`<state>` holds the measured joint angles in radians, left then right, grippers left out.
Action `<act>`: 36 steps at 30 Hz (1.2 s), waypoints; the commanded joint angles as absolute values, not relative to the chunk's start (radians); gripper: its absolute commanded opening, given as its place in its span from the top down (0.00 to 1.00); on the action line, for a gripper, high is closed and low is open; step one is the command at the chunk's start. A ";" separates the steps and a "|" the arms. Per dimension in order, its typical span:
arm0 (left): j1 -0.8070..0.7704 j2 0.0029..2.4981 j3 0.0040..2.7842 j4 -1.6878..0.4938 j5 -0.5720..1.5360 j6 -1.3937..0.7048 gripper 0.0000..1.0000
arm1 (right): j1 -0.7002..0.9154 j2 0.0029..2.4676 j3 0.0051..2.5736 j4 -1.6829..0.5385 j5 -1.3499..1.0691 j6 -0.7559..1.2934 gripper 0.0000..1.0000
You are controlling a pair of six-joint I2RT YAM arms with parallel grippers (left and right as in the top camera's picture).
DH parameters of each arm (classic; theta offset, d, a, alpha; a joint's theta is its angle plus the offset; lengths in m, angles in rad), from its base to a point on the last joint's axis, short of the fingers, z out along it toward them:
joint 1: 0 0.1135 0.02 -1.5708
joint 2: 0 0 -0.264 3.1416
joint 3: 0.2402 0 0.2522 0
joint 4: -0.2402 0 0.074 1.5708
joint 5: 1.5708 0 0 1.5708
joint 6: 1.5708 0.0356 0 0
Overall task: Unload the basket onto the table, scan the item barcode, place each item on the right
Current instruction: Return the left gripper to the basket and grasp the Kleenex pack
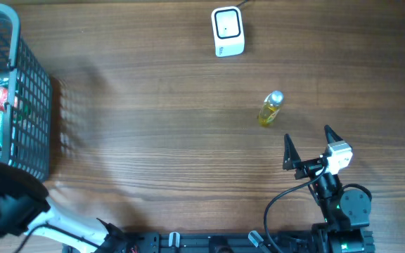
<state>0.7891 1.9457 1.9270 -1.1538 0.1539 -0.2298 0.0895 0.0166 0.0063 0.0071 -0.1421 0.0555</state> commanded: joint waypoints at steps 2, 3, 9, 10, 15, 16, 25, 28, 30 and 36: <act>0.780 1.972 1.916 -1.159 0.176 -0.217 0.00 | 0.085 0.014 0.005 0.010 -0.155 0.059 0.00; 0.776 1.972 1.908 -1.152 0.184 -0.217 0.00 | 0.085 0.014 0.005 0.011 -0.155 0.059 0.01; 0.736 1.976 1.831 -1.088 0.131 -0.218 0.00 | 0.085 0.014 0.005 0.010 -0.155 0.059 0.00; 0.728 1.977 1.815 -1.072 0.125 -0.217 0.00 | 0.085 0.014 0.005 0.010 -0.155 0.059 0.00; 0.677 1.977 1.740 -1.018 0.047 -0.243 0.00 | 0.085 0.014 0.005 0.011 -0.155 0.059 0.00; 0.670 1.977 1.725 -1.015 -0.039 -0.299 0.00 | 0.085 0.014 0.005 0.011 -0.155 0.059 0.00; 0.667 1.977 1.617 -0.910 0.012 -0.322 0.00 | 0.085 0.014 0.005 0.010 -0.155 0.059 0.00; 0.667 1.977 1.579 -0.867 0.037 -0.319 0.02 | 0.085 0.014 0.005 0.010 -0.155 0.059 0.00; 0.666 1.977 1.566 -0.859 0.036 -0.319 0.05 | 0.085 0.014 0.005 0.011 -0.155 0.059 0.00; 0.666 1.977 1.555 -0.845 0.036 -0.319 0.31 | 0.085 0.014 0.005 0.010 -0.156 0.059 0.00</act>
<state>0.6701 1.9839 1.5639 -0.8478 0.0273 -0.3168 0.0895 0.0166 0.0063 0.0071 -0.1425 0.0555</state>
